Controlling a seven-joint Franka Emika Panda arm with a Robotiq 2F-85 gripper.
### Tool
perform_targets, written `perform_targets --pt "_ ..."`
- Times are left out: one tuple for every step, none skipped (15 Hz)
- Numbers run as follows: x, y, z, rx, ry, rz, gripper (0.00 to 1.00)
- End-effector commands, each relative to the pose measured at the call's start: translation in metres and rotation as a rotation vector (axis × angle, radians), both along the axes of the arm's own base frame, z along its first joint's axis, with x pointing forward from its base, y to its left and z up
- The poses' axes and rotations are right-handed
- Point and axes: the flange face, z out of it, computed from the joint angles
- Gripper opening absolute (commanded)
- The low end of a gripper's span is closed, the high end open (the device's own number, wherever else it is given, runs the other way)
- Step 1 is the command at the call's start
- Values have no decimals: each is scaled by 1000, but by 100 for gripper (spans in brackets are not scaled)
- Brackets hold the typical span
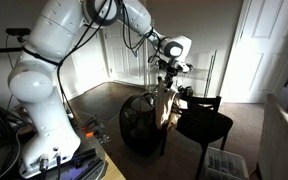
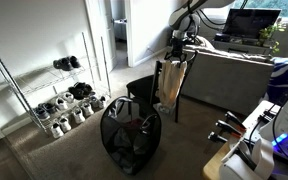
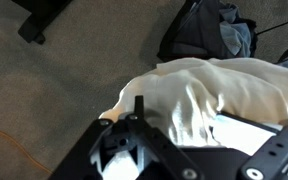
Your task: Put the beige clothing in the laundry bag.
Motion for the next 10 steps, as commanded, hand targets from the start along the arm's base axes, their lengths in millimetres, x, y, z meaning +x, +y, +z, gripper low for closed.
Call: perform_targets --pt "13 0 -4 -17 4 26 44" --pt "17 -1 -1 -13 -1 26 38" --pt "16 -1 -1 -9 -2 29 31" --pt "14 -1 1 0 1 31 25" --pt "12 -2 2 2 1 31 19" --pt "11 -3 4 4 0 30 12" --pt "14 -5 10 7 -4 29 7" --pt "13 -5 12 8 -6 27 2" --pt "15 -6 20 8 -13 25 1" --pt "13 -6 27 7 -22 26 0"
